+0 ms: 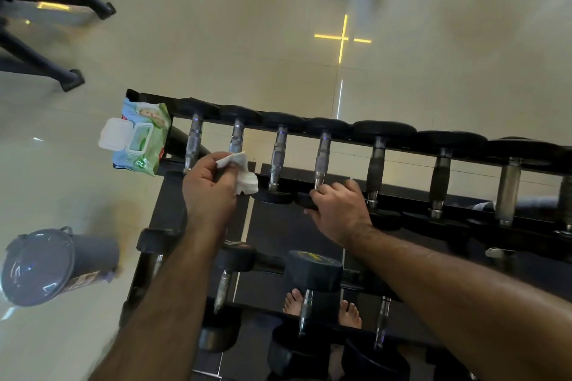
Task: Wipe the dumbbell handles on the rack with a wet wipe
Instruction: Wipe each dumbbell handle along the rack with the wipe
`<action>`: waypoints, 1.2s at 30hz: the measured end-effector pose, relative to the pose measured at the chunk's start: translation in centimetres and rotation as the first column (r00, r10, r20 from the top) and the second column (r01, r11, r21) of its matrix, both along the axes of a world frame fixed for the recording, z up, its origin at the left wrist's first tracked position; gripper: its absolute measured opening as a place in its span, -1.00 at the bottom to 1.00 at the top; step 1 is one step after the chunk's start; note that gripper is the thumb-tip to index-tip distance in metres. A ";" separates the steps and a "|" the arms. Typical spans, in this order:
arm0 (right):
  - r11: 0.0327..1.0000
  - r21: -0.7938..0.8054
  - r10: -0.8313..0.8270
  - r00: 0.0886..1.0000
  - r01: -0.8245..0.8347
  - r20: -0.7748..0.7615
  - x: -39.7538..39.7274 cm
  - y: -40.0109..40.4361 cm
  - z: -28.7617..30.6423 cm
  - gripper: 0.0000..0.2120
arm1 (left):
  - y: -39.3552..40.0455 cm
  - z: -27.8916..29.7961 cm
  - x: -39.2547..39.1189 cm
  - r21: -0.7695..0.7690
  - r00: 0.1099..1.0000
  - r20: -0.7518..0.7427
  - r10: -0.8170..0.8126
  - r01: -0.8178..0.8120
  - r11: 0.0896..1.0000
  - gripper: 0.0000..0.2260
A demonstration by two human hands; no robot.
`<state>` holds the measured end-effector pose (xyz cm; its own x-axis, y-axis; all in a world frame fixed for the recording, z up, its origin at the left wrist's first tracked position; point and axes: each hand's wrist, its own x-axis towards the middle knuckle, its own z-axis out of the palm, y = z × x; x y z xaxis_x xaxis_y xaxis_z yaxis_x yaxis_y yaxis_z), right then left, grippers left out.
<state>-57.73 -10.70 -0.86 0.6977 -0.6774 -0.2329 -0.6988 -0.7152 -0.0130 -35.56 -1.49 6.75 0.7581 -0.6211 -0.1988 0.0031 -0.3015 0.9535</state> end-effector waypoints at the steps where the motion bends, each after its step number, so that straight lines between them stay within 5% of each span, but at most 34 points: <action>1: 0.999 0.034 0.017 1.000 -0.016 -0.023 0.1 -0.1 0.5 -0.65 | -0.3 -0.2 -0.2 0.009 1.000 0.002 -0.014 0.014 1.000 -0.86; 7: 0.944 0.305 0.158 0.984 -0.127 -0.077 -4.9 -4.6 3.0 -0.17 | -3.5 -1.8 -2.5 0.104 0.940 0.170 -0.296 0.282 0.954 -0.84; 10: 0.938 0.254 0.285 0.942 -0.236 -0.175 -11.4 -7.8 3.0 0.07 | -5.9 -2.7 -3.8 0.126 0.877 0.273 -0.394 0.374 0.919 -0.85; 19: 0.914 0.102 0.406 0.901 -0.394 -0.155 -15.9 -10.3 0.6 -0.12 | -11.0 -4.8 -7.4 0.173 0.751 0.458 -0.475 0.449 0.877 -0.80; 21: 0.918 0.076 0.397 0.903 -0.389 -0.167 -16.1 -10.3 0.4 -0.12 | -12.1 -5.3 -7.5 0.214 0.657 0.548 -0.517 0.488 0.846 -0.79; 25: 0.938 0.099 0.343 0.927 -0.331 -0.149 -16.7 -9.2 -0.9 -0.14 | -14.3 -6.5 -8.0 0.329 0.323 0.779 -0.537 0.519 0.789 -0.75; 27: 0.951 0.101 0.304 0.945 -0.293 -0.122 -17.0 -8.9 -1.2 -0.14 | -14.9 -7.1 -8.4 0.336 0.250 0.829 -0.500 0.493 0.803 -0.74; 29: 0.955 0.109 0.288 0.952 -0.277 -0.104 -17.1 -8.6 -1.3 -0.14 | -15.0 -7.6 -8.5 0.330 0.181 0.861 -0.476 0.515 0.792 -0.73; 33: 0.951 0.096 0.302 0.949 -0.293 -0.093 -17.1 -8.1 -1.5 -0.14 | -14.1 -9.2 -7.8 0.449 -0.057 0.839 -0.541 0.634 0.629 -0.83; 36: 0.952 0.084 0.301 0.950 -0.294 -0.080 -17.3 -8.1 -1.4 -0.13 | -14.2 -9.6 -7.9 0.542 -0.124 0.790 -0.600 0.599 0.590 -0.84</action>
